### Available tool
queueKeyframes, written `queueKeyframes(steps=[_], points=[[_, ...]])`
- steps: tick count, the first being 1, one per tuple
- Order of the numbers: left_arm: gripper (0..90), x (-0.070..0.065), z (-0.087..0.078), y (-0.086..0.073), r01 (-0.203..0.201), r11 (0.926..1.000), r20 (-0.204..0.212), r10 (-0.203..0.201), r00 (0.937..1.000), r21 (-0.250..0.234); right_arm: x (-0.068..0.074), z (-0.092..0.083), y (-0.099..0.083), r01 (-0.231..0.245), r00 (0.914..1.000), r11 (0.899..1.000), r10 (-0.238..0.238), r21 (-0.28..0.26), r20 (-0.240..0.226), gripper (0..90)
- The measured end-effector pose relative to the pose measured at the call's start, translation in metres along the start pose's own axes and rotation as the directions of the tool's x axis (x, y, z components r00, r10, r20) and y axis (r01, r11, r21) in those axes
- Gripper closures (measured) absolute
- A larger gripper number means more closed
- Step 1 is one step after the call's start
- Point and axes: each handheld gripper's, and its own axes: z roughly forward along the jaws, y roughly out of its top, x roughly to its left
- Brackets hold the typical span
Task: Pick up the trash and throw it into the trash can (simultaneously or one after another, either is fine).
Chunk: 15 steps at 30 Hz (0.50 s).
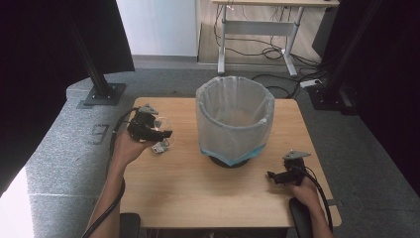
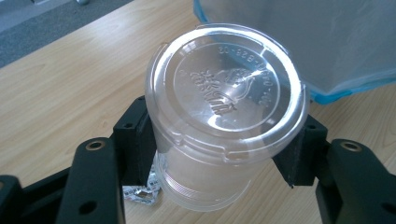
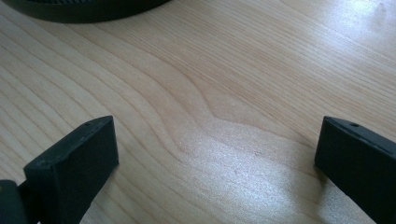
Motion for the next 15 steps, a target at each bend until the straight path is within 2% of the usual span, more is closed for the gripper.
queueKeyframes(steps=[15], points=[[38.7, 0.004, -0.028, 0.040, -0.001, 0.9994, 0.014, 0.002, 0.9999, -0.034, 0.000, 0.000, 0.000, 0.000, 1.0000, 1.000, 0.000, -0.001, -0.001, 0.0]])
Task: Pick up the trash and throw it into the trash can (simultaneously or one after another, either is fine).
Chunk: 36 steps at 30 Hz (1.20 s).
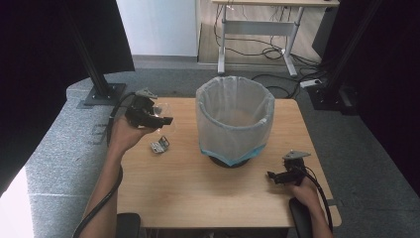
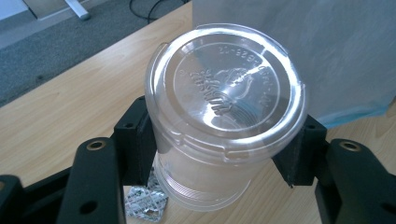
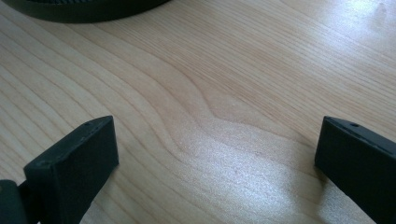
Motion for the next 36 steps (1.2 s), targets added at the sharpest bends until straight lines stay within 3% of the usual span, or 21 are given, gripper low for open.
queueKeyframes(steps=[24, 36], points=[[39.2, -0.002, -0.034, 0.069, -0.017, 0.9998, -0.013, 0.017, 0.9998, -0.009, 0.000, 0.000, 0.000, -0.001, 1.0000, 1.000, 0.001, 0.000, 0.000, 0.0], [39.6, -0.011, -0.041, 0.096, -0.027, 0.9988, 0.022, 0.028, 0.9994, -0.040, 0.000, 0.000, 0.000, -0.001, 1.0000, 1.000, 0.001, -0.002, -0.002, 0.0]])
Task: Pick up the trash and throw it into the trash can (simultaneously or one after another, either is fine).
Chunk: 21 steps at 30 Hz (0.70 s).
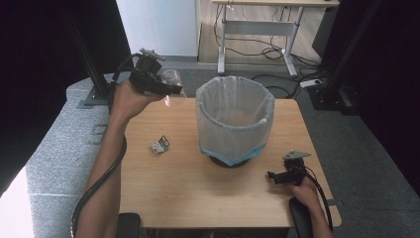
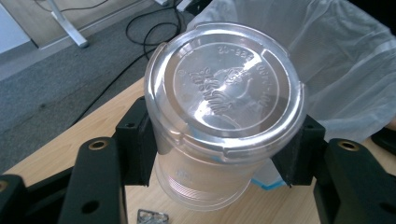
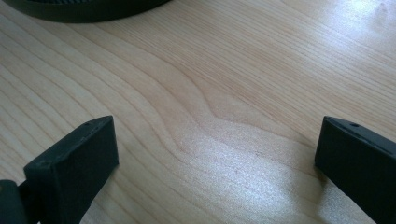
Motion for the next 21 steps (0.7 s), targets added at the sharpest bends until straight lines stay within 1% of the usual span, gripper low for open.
queueKeyframes(steps=[8, 15, 21], points=[[39.6, -0.012, 0.007, 0.017, -0.027, 0.9996, 0.020, 0.027, 0.9994, -0.005, 0.000, 0.000, 0.000, 0.000, 1.0000, 1.000, 0.000, 0.000, 0.000, 0.0], [39.6, -0.021, 0.019, 0.030, -0.038, 0.9992, 0.043, 0.038, 0.9984, -0.009, 0.000, 0.000, 0.000, 0.001, 1.0000, 1.000, -0.001, 0.000, -0.001, 0.0], [39.6, -0.030, 0.033, 0.042, -0.046, 0.9988, 0.064, 0.047, 0.9968, -0.012, 0.000, 0.000, 0.000, 0.002, 1.0000, 1.000, -0.002, 0.000, -0.002, 0.0]])
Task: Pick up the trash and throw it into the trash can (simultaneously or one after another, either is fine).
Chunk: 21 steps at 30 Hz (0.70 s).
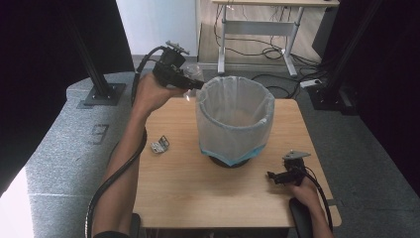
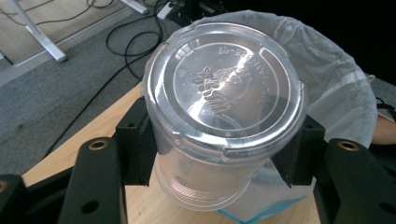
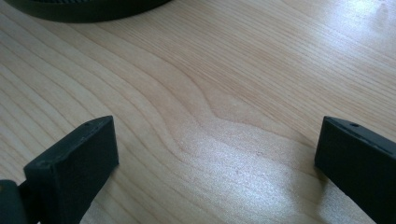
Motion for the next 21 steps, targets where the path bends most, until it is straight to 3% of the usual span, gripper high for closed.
queueKeyframes(steps=[14, 21], points=[[39.6, -0.022, 0.037, 0.026, -0.041, 0.9992, 0.037, 0.041, 0.9985, -0.007, 0.000, 0.000, 0.000, 0.001, 1.0000, 1.000, -0.001, -0.001, -0.002, 0.0], [39.4, -0.029, 0.054, 0.032, -0.040, 0.9991, 0.053, 0.040, 0.9978, -0.014, 0.000, 0.000, 0.000, 0.002, 1.0000, 1.000, -0.002, -0.001, -0.004, 0.0]])
